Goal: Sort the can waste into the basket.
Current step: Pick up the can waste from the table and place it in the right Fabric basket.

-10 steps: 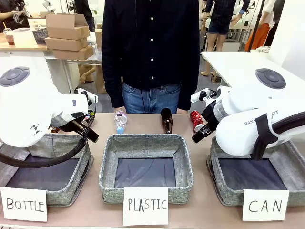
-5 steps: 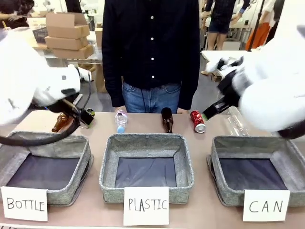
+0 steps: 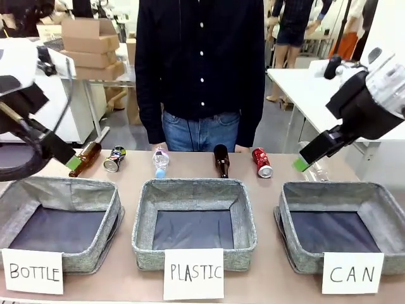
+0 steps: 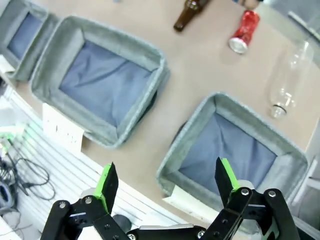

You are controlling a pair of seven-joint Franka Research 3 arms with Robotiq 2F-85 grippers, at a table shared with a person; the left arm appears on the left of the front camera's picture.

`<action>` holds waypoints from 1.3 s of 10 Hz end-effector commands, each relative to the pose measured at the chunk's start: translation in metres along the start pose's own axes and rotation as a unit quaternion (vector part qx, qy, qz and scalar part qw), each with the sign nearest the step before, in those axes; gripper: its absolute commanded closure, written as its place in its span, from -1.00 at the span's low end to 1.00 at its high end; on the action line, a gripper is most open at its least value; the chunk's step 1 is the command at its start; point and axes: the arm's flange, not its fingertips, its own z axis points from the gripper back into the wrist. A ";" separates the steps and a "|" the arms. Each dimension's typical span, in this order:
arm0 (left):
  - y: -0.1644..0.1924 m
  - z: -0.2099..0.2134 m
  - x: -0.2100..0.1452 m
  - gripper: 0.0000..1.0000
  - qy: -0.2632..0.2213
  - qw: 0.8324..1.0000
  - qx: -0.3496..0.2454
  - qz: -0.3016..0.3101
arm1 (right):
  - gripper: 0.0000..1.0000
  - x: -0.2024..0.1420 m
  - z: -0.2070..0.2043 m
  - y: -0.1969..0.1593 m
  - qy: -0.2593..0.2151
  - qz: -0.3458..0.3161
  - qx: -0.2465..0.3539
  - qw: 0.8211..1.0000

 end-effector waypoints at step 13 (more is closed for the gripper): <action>0.128 -0.035 -0.053 -1.00 -0.125 0.774 -0.538 0.310 | -1.00 -0.091 0.008 -0.147 -0.103 -0.495 0.453 0.734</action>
